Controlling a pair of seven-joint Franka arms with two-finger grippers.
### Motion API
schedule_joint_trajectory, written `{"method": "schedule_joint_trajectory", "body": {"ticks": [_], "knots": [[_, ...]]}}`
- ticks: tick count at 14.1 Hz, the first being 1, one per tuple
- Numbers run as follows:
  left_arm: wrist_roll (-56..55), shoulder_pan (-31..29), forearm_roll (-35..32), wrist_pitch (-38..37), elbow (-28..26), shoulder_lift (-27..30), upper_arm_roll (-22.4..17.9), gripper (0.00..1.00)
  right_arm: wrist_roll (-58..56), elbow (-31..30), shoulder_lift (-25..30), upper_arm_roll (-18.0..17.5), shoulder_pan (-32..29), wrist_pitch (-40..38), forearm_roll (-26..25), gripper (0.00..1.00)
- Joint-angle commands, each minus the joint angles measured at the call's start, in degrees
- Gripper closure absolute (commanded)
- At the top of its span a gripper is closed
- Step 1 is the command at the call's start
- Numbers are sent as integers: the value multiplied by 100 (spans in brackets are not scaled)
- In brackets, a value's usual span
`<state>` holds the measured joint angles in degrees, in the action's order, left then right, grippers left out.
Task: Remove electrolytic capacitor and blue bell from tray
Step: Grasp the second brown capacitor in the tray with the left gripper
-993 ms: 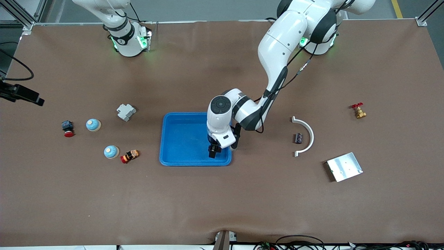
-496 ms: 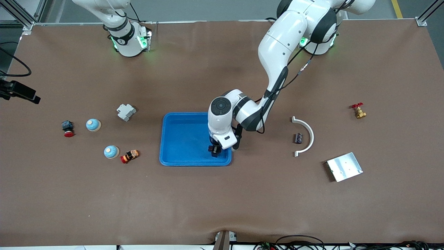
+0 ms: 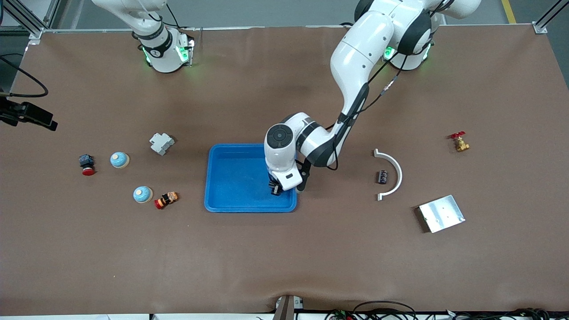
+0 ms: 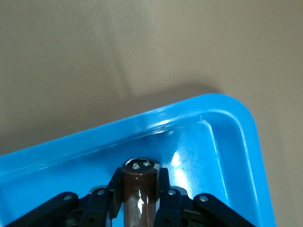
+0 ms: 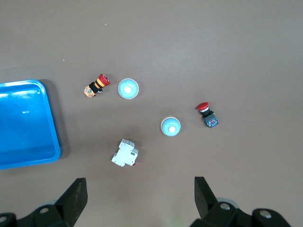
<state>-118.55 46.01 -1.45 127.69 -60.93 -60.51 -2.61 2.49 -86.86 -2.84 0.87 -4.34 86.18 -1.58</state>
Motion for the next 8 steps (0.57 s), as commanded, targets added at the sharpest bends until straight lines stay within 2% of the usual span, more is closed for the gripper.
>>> {"method": "schedule_joint_trajectory", "body": {"ticks": [1,4,8], "knots": [[383,4,-110,-568,-6,469,-73,100,15,108,-33,-43,-40,-110,-106,0],[1742,-197,-49,-1087,-15,917,-21,100,-20,108,-33,-43,-23,-84,-106,0],[4292,-329,-13,-1702,-410,1541,-12,100,-117,117,-33,-60,-5,-40,-71,0]]}}
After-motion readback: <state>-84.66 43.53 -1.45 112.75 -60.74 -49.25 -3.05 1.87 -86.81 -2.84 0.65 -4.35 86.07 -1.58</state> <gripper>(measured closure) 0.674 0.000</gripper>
